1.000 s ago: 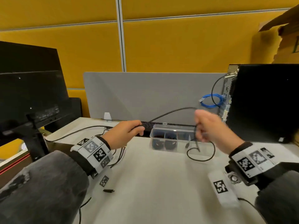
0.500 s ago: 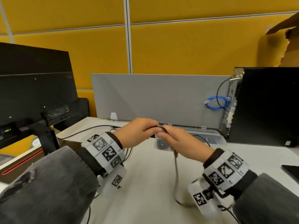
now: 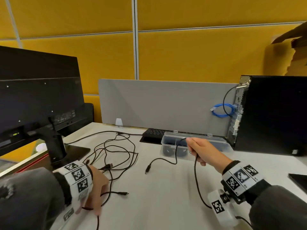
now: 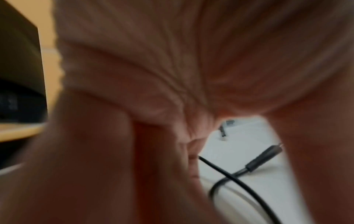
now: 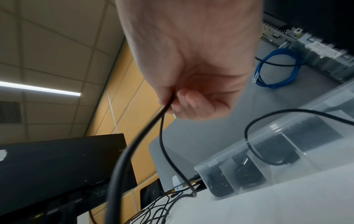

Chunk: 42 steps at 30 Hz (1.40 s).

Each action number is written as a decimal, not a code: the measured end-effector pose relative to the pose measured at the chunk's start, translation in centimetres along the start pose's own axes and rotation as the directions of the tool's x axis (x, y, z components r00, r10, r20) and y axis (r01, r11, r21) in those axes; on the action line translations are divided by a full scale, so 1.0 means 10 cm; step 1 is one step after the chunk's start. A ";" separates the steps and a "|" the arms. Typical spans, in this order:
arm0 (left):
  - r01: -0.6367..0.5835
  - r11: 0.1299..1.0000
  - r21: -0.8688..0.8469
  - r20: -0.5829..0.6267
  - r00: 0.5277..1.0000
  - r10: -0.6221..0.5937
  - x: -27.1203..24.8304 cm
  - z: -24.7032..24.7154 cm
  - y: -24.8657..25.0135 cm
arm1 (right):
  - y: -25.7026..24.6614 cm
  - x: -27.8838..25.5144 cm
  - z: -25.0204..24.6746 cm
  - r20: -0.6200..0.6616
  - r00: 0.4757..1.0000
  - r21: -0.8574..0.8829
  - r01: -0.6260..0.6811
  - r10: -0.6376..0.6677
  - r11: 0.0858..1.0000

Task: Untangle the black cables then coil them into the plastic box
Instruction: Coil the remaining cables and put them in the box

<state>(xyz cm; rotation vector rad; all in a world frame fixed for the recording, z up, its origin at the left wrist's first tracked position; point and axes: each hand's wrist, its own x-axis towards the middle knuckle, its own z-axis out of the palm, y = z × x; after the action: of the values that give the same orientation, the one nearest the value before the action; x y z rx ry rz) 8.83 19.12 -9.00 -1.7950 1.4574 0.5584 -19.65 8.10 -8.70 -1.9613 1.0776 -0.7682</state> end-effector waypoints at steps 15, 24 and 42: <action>-0.225 0.862 -0.455 -0.683 0.709 -0.176 0.55 -0.68 0.51 | -0.02 -0.14 -0.33 0.010 0.999 0.232 -0.043 0.041 0.972; -0.932 0.283 -0.227 -0.895 0.314 0.317 0.11 -0.90 1.28 | -0.04 -0.27 -0.69 -0.029 0.976 -0.038 0.214 -0.215 0.976; -0.913 -0.130 -0.386 -0.922 0.377 0.091 0.33 -0.77 1.37 | 0.45 -0.04 -0.72 -0.186 0.978 -0.852 -0.114 -0.093 0.511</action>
<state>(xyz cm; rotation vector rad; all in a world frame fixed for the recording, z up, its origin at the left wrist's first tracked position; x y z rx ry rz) -4.41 10.04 -10.31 -2.1551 3.0435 1.9260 -27.33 4.51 -8.73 -2.7285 1.8633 -0.4314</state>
